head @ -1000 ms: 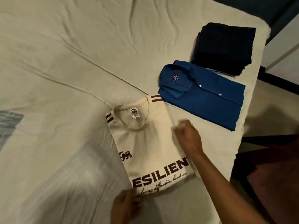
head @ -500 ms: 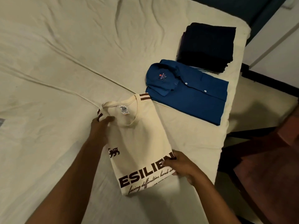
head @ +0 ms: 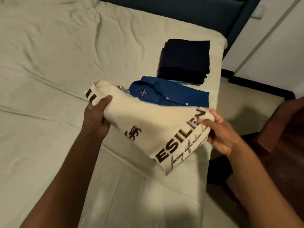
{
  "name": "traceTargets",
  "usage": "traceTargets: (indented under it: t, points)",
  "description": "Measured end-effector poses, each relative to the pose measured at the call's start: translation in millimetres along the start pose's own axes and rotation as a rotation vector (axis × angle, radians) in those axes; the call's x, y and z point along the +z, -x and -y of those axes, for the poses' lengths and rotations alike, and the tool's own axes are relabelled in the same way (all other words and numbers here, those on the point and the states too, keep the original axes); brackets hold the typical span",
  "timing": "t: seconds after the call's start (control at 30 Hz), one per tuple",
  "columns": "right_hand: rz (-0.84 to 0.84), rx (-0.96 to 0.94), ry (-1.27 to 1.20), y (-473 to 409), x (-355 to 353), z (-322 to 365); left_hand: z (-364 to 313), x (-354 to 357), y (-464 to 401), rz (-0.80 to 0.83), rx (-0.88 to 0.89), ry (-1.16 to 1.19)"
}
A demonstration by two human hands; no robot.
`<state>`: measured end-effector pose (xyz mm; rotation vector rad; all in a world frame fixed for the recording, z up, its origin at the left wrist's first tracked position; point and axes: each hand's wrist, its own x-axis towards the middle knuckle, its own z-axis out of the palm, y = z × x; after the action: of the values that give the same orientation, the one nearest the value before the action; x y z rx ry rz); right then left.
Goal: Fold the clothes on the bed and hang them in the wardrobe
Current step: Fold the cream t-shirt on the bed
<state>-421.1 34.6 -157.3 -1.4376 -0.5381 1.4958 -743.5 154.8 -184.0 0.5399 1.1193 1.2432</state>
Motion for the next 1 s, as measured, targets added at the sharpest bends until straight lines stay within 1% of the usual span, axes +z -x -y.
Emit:
traceTargets:
  t: [0.07, 0.13, 0.23, 0.3, 0.4, 0.47, 0.53, 0.63, 0.77, 0.83, 0.9, 0.97, 1.0]
  points:
    - [-0.005, -0.072, 0.022, -23, -15, 39, -1, 30, -12, 0.039, 0.072, 0.063]
    - [-0.015, -0.113, 0.038, -51, -30, 67, 3, 56, -19, 0.021, 0.12, 0.135]
    - [-0.118, -0.124, 0.028, -100, -52, 89, 34, 81, -33, 0.008, 0.106, 0.224]
    - [-0.192, -0.046, 0.007, -129, -62, 76, 66, 84, -44, -0.026, 0.012, 0.199]
    - [-0.195, 0.162, 0.068, -151, -68, 23, 111, 74, -54, -0.071, -0.205, 0.095]
    - [-0.229, 0.176, 0.037, -157, -72, -10, 128, 67, -58, -0.085, -0.263, 0.064]
    - [-0.292, 0.117, 0.023, -163, -74, -25, 134, 64, -65, -0.081, -0.255, 0.063]
    - [-0.335, 0.079, 0.102, -161, -74, -26, 130, 61, -73, -0.091, -0.224, 0.045]
    - [-0.392, 0.045, 0.108, -156, -76, -22, 123, 57, -75, -0.113, -0.118, -0.056]
    - [-0.411, 0.069, 0.205, -153, -76, -28, 125, 52, -75, -0.127, -0.113, -0.184]
    - [-0.479, 0.071, 0.44, -147, -74, -34, 126, 48, -72, -0.226, -0.108, -0.338]
    - [-0.576, -0.01, 0.731, -139, -70, -37, 124, 51, -67, -0.363, -0.036, -0.554]
    - [-0.62, -0.094, 0.87, -135, -68, -38, 121, 55, -62, -0.399, 0.032, -0.671]
